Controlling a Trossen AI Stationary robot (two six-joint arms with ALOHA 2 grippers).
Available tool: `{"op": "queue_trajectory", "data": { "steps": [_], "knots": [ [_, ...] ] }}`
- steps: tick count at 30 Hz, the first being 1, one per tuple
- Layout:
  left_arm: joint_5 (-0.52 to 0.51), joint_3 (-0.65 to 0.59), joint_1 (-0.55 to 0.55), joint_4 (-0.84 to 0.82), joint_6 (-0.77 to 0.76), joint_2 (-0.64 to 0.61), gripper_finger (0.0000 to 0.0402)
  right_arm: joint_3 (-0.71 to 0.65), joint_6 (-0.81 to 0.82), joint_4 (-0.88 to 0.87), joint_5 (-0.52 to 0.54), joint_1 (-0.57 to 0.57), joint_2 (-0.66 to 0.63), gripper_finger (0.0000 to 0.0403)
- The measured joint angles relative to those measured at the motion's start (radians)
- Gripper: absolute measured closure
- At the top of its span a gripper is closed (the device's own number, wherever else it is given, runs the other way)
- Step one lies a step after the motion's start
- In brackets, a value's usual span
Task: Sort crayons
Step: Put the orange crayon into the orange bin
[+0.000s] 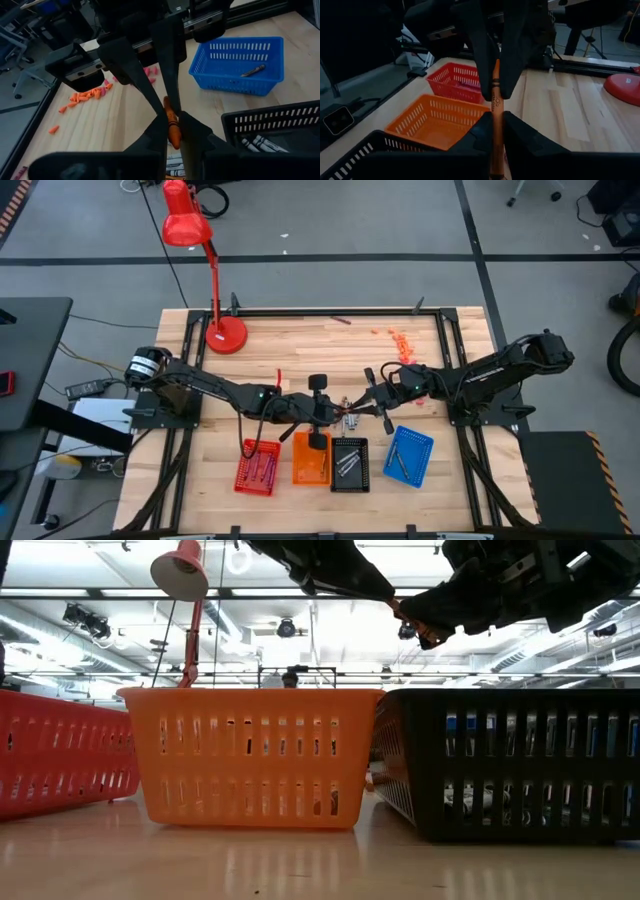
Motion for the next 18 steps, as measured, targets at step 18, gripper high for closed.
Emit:
{"op": "queue_trajectory", "data": {
  "steps": [18],
  "knots": [
    [0.135,0.060,-0.030,-0.381,-0.168,-0.091,0.0353,0.002,-0.020,-0.299,-0.021,-0.057,-0.172,0.0320]
  ]
}}
